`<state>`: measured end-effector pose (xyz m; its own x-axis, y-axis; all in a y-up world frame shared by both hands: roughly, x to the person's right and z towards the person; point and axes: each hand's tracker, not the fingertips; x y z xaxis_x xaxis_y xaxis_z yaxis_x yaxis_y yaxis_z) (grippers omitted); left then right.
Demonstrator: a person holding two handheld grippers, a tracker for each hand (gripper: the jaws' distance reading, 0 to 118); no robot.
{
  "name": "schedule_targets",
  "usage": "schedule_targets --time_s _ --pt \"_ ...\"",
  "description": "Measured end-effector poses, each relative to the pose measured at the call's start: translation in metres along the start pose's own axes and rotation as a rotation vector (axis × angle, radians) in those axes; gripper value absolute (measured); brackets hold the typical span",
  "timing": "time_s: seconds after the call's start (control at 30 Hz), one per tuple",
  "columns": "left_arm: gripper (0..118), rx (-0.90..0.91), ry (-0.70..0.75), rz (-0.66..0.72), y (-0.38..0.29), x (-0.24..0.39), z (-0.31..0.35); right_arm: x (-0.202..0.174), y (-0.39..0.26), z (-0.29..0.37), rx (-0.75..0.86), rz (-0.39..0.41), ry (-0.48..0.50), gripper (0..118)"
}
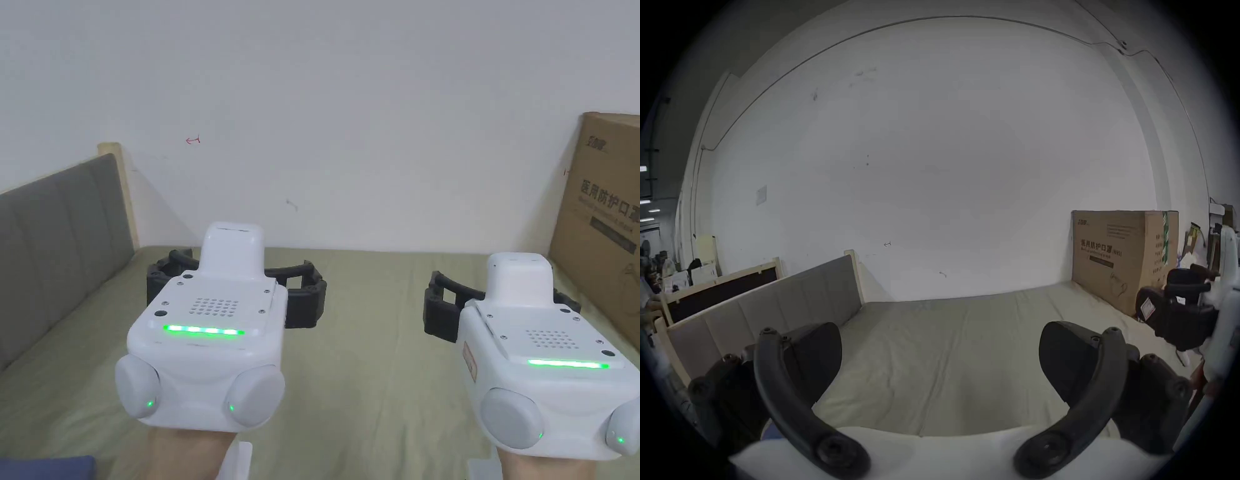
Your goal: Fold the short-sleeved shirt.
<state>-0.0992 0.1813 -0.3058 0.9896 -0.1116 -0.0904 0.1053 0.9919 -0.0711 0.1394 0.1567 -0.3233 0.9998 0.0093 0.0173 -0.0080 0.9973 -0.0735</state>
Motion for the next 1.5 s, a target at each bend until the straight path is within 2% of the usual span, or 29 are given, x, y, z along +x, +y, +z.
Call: schedule_targets --time_s 0.13,0.33,0.73,1.23,1.33,1.43,1.5 --pt "118 -0.043 -0.021 0.061 0.001 -0.005 -0.002 0.001 0.003 0.000 0.013 0.007 -0.011 93" --pt "118 -0.024 0.044 0.027 -0.001 -0.006 0.000 0.004 0.003 0.002 0.022 0.012 -0.011 93" --pt "118 -0.013 -0.060 0.046 -0.005 -0.005 0.006 0.002 -0.002 0.004 0.011 0.042 -0.010 93" --pt "118 -0.030 -0.055 0.018 -0.013 -0.007 0.003 0.010 -0.009 0.004 -0.006 0.030 -0.034 93" --pt "118 -0.042 -0.071 0.049 -0.010 -0.011 0.003 0.010 -0.010 0.003 -0.013 0.030 -0.031 93" --pt "118 -0.100 -0.017 0.069 -0.007 -0.010 0.001 0.009 -0.011 0.003 -0.015 0.030 -0.030 93" --pt "118 -0.090 -0.050 0.081 -0.009 -0.014 0.001 0.009 -0.011 0.002 -0.018 0.027 -0.028 93"
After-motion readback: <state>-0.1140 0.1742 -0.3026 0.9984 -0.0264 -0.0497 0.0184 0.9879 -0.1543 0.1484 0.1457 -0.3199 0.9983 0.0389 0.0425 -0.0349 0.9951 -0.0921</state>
